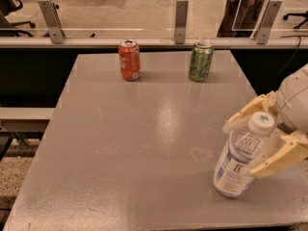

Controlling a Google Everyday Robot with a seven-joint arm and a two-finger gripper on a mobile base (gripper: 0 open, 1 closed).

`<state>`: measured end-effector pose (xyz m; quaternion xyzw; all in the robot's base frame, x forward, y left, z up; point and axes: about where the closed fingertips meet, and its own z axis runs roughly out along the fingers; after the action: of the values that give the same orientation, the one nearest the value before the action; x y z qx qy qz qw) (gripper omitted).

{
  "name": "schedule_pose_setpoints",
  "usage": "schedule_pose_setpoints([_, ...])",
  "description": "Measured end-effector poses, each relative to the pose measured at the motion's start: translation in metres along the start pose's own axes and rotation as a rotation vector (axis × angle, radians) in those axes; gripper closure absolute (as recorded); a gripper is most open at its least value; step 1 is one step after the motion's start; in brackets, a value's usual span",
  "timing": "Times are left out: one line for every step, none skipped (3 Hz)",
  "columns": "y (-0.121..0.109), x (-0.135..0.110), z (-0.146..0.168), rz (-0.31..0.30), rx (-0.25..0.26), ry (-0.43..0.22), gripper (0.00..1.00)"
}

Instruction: Move blue plastic bottle near green can

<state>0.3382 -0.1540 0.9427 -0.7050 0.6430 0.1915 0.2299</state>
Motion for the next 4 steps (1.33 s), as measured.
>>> schedule_pose_setpoints([-0.019, -0.006, -0.014, 0.030, 0.044, 0.020, 0.93])
schedule_pose_setpoints([-0.058, -0.007, -0.032, 0.073, 0.095, 0.016, 1.00])
schedule_pose_setpoints([-0.106, -0.004, -0.048, 0.133, 0.136, -0.033, 1.00])
schedule_pose_setpoints([-0.154, 0.004, -0.056, 0.201, 0.170, -0.086, 1.00])
